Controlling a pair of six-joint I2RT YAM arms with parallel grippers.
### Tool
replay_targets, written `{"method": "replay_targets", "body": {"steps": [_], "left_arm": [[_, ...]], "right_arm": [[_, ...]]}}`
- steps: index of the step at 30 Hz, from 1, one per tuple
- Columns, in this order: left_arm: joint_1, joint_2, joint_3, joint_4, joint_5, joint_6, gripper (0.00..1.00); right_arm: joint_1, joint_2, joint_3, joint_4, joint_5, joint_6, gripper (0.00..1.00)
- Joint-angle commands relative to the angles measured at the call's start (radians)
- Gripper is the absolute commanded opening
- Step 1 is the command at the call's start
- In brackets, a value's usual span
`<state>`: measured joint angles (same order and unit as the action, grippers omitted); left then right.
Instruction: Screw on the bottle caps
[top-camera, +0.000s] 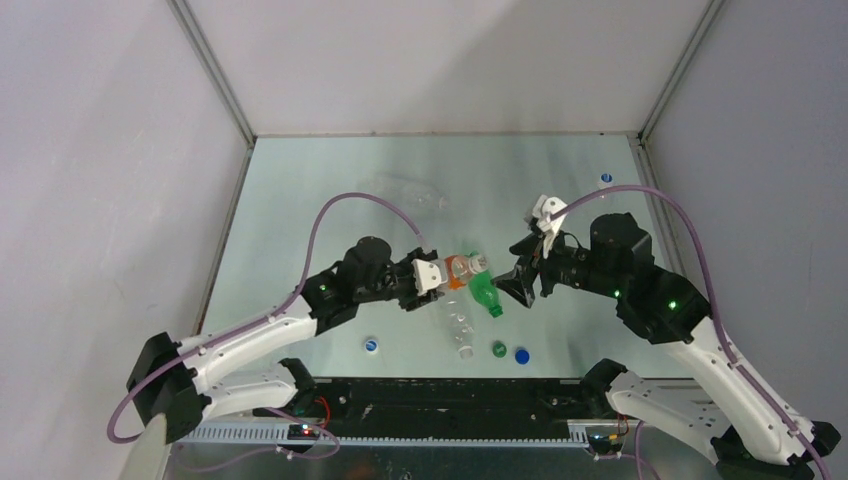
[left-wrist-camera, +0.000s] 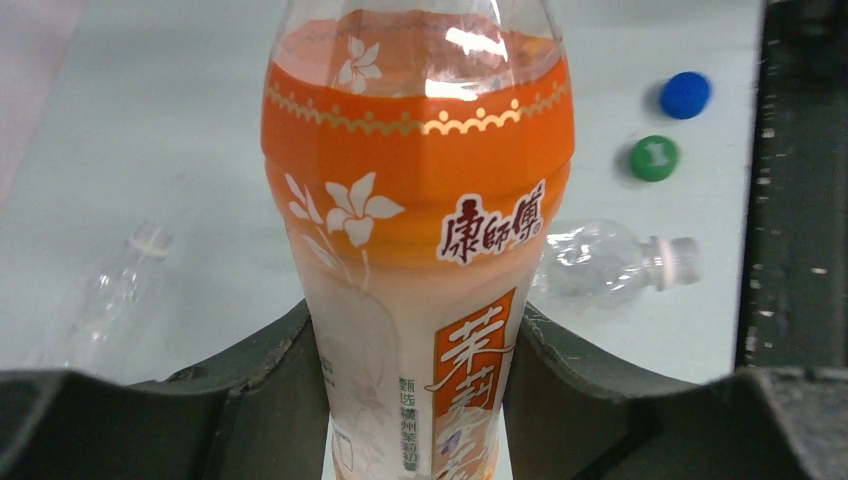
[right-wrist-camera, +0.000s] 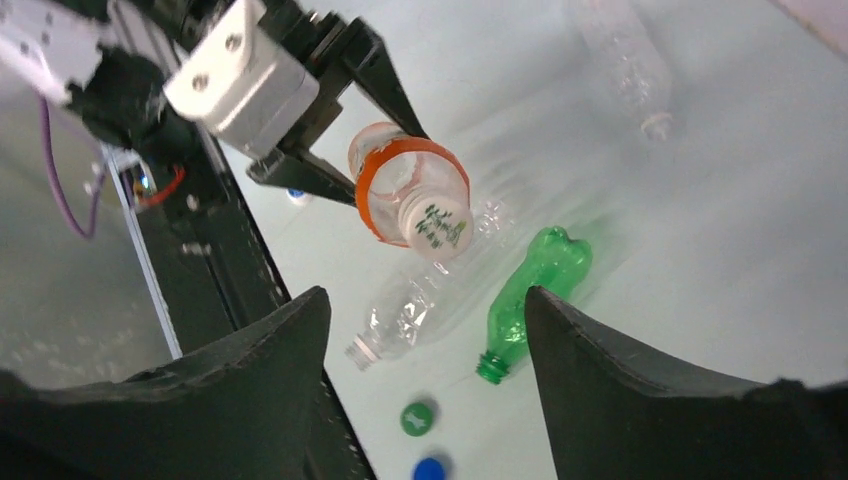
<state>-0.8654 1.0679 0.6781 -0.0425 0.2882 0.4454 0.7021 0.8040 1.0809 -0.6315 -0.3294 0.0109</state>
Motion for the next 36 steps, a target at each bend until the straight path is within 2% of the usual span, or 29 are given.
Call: {"method": "replay_targets", "body": {"steps": [1,8,28,30,34,36], "left_arm": [[0.006,0.006,0.089,-0.117,0.175,0.058,0.24],[0.005,0.037,0.157,-0.188,0.225,0.079,0.25],[0.005,0.061,0.203,-0.225,0.273,0.111,0.25],[0.005,0.062,0.206,-0.227,0.272,0.113,0.25],[0.005,0.059,0.208,-0.205,0.261,0.109,0.25],[0.003,0.054,0.206,-0.179,0.244,0.101,0.25]], "right_arm": [[-0.005,0.021,0.046,-0.056,-0.155,-0.273,0.71],[-0.004,0.055,0.078,-0.090,-0.212,-0.363,0.63],[-0.003,0.104,0.082,-0.083,-0.242,-0.400,0.47],[-0.004,0.108,0.082,-0.083,-0.245,-0.394,0.41],[-0.004,0.118,0.082,-0.087,-0.257,-0.368,0.15],[-0.003,0.125,0.080,-0.090,-0.257,-0.346,0.06]]}}
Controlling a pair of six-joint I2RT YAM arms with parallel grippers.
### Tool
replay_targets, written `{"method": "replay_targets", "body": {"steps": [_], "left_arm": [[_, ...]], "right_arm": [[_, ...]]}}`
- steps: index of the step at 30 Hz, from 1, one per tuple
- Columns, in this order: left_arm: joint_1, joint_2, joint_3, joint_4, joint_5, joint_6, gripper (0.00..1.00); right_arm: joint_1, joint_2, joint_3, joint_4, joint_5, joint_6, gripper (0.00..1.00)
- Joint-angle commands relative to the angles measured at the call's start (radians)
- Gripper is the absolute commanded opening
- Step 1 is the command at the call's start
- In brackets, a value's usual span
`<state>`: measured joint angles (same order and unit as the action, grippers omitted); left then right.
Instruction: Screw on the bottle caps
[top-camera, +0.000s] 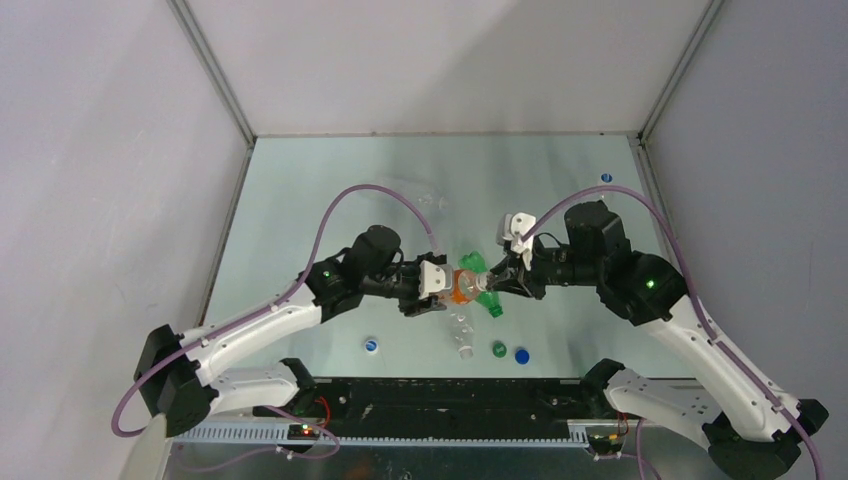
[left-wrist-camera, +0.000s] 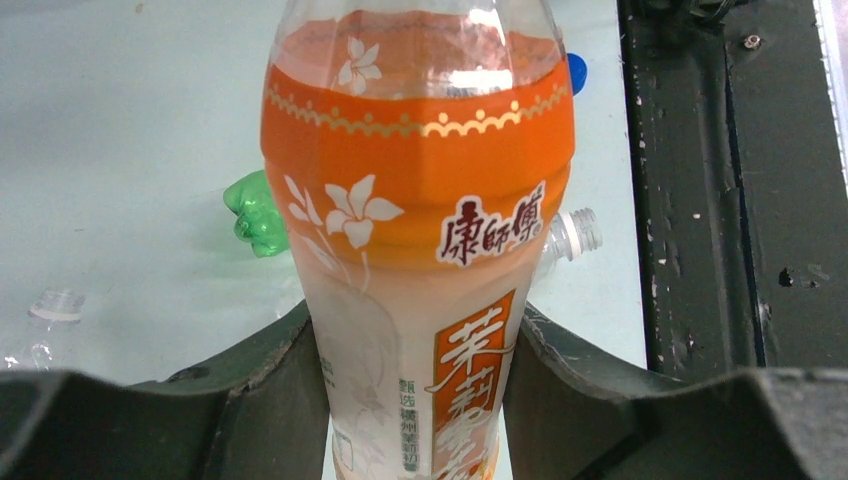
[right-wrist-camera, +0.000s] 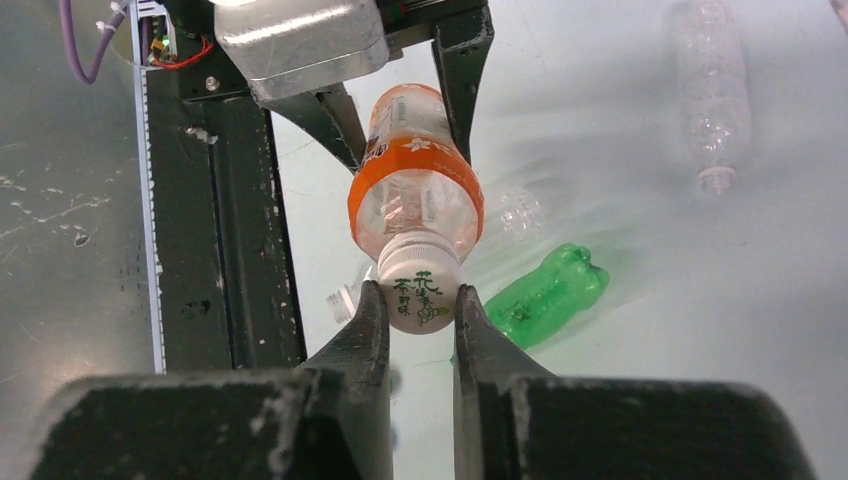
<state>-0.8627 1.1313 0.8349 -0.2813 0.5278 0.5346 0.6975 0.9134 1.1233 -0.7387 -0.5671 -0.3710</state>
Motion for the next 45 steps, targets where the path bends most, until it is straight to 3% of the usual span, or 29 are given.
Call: {"method": "replay_targets", "body": {"steps": [1,3,8,13,18,22,27,31,34,38,45], "left_arm": [[0.000,-0.016,0.047,0.072,-0.017,0.005,0.25],[-0.005,-0.029,0.033,0.123,-0.068,-0.012,0.25],[-0.025,-0.058,-0.009,0.245,-0.208,-0.016,0.25],[-0.065,-0.107,-0.078,0.440,-0.393,-0.017,0.25],[-0.111,-0.119,-0.139,0.591,-0.553,-0.028,0.25],[-0.138,-0.103,-0.153,0.644,-0.579,-0.027,0.25],[-0.149,-0.090,-0.162,0.645,-0.581,-0.081,0.25],[-0.148,-0.078,-0.161,0.602,-0.612,-0.125,0.24],[-0.145,-0.071,-0.166,0.559,-0.629,-0.148,0.23],[-0.127,-0.066,-0.168,0.501,-0.605,-0.185,0.23],[-0.063,-0.061,-0.130,0.363,-0.363,-0.199,0.23]], "right_arm": [[0.001,0.021,0.038,0.016,-0.018,0.063,0.05],[0.001,0.030,0.038,0.021,0.007,0.133,0.00],[0.019,0.045,0.038,0.036,0.144,0.358,0.00],[0.055,0.036,0.036,0.046,0.358,0.661,0.00],[0.070,0.029,0.007,0.067,0.449,0.954,0.00],[0.082,0.025,-0.030,0.102,0.492,1.031,0.00],[0.084,0.021,-0.034,0.113,0.512,1.048,0.00],[0.082,-0.004,-0.034,0.135,0.514,1.015,0.23],[0.070,-0.037,-0.032,0.148,0.506,0.950,0.52],[0.041,-0.073,-0.014,0.147,0.464,0.823,0.72],[-0.010,-0.129,0.007,0.127,0.297,0.447,0.74]]}}
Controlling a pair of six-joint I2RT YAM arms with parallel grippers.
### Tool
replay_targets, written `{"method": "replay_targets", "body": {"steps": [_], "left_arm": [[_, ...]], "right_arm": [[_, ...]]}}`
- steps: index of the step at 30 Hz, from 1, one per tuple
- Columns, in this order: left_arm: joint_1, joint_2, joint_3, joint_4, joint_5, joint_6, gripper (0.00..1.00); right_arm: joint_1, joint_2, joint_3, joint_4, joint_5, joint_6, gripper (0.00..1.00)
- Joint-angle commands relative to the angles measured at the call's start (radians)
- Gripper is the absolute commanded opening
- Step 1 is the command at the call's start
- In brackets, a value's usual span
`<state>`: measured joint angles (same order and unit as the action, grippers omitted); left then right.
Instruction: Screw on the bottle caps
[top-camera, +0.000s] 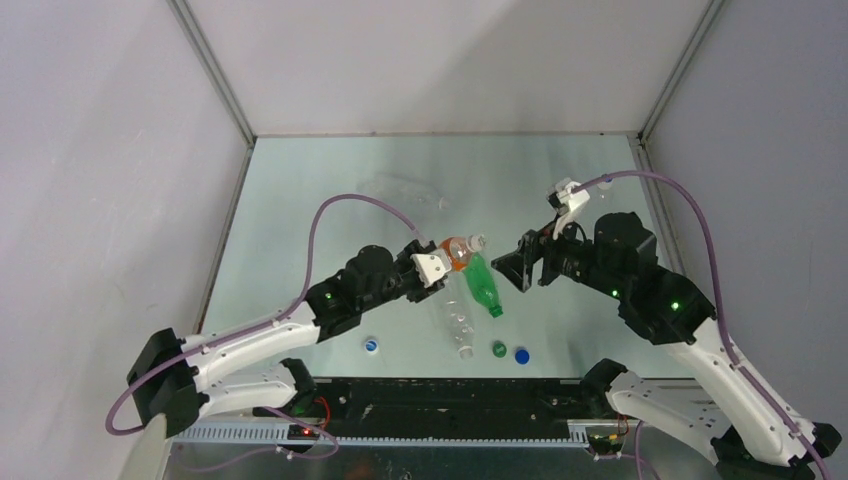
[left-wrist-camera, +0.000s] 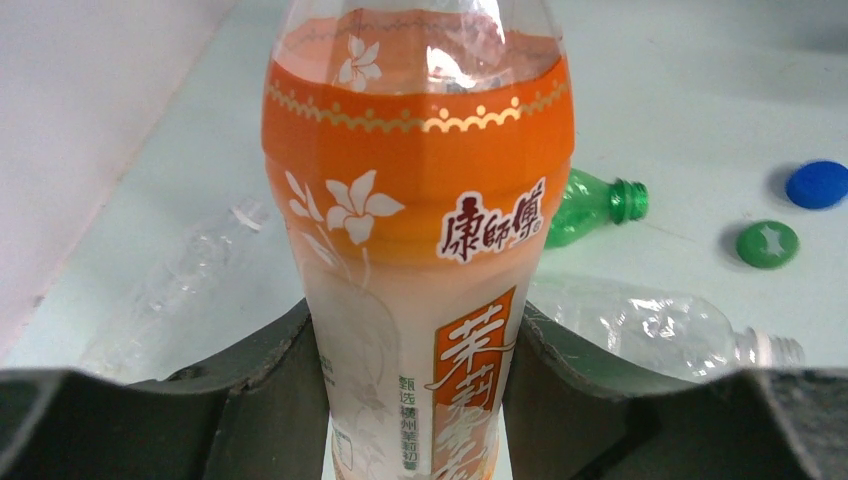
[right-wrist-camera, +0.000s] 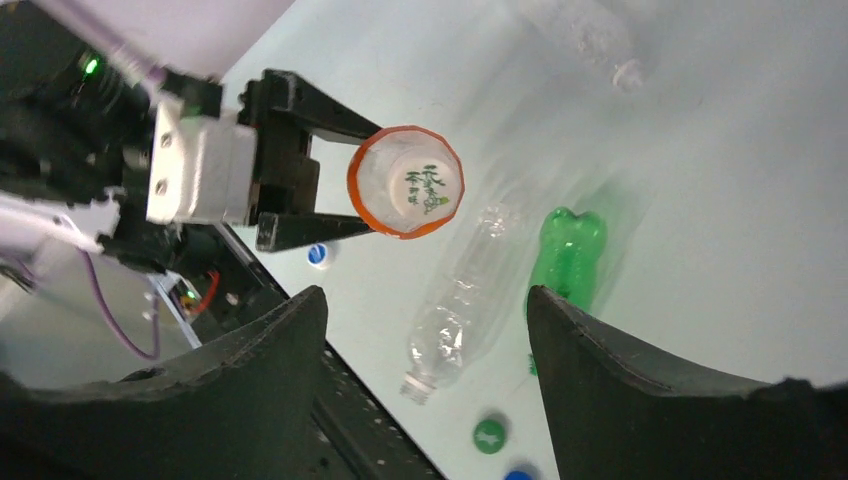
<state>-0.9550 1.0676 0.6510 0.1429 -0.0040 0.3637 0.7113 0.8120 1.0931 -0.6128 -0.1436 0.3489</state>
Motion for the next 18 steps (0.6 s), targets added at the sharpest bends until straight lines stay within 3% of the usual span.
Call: {"method": "replay_targets", "body": {"steps": [1,5,18], "left_arm": [[0.033,0.003,0.061,-0.070,0.218,-0.024,0.23],[0.051,0.010,0.087,-0.112,0.299,-0.026,0.24],[0.052,0.055,0.155,-0.187,0.401,-0.027,0.24]], "right_arm": [[-0.035,-0.028,0.045,-0.007,-0.146,-0.305,0.73],[-0.063,-0.012,0.056,-0.052,-0.231,-0.469,0.66],[-0.060,0.038,0.045,-0.012,-0.313,-0.610,0.61]]}}
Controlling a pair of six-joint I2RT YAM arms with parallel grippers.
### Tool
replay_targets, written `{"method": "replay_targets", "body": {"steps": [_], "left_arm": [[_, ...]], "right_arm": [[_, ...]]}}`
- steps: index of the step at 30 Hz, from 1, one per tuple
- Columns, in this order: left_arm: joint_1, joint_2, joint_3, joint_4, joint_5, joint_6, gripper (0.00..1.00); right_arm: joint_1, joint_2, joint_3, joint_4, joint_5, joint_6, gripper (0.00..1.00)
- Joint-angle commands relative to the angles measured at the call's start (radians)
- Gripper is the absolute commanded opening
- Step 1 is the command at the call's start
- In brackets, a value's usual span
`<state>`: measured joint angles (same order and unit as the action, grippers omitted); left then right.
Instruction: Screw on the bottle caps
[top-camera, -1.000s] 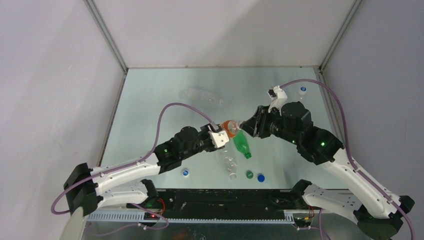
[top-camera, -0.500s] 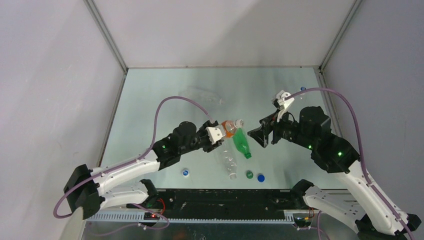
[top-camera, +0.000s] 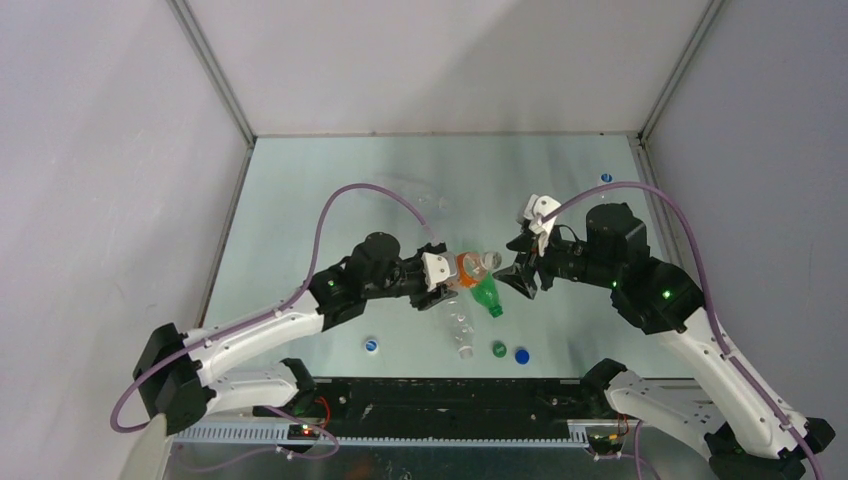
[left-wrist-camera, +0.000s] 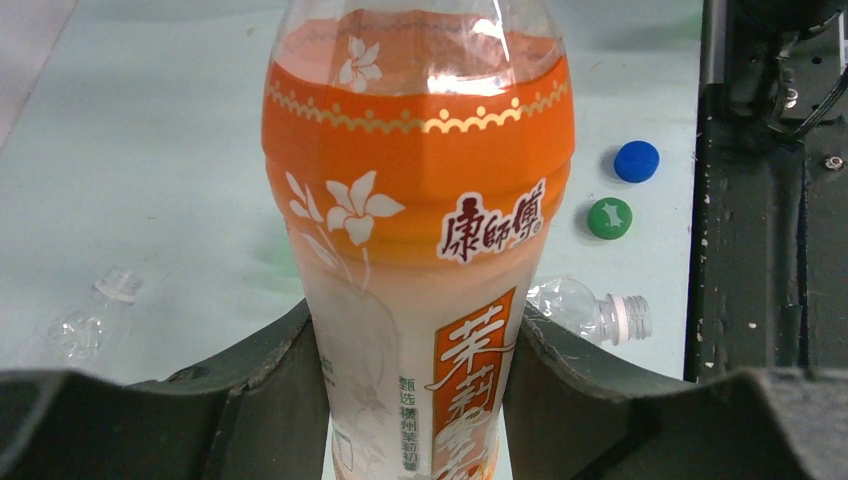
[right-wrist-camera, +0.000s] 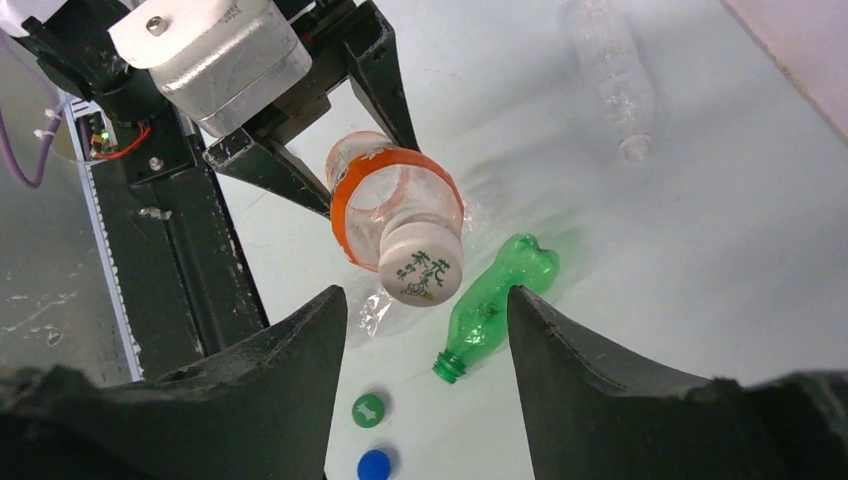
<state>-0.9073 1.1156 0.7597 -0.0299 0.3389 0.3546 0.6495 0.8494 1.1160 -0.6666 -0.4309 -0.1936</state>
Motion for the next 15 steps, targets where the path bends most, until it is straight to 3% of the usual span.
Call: {"method": "replay_targets", "body": {"steps": [1,15], "left_arm": [[0.005,0.008,0.047,-0.014,0.060,-0.018,0.24],[0.005,0.016,0.062,-0.012,0.069,-0.027,0.24]], "right_arm": [[0.002,0.003,0.021,0.045,-0.023,-0.071,0.61],[0.011,0.041,0.015,0.053,-0.048,-0.073,0.47]]}}
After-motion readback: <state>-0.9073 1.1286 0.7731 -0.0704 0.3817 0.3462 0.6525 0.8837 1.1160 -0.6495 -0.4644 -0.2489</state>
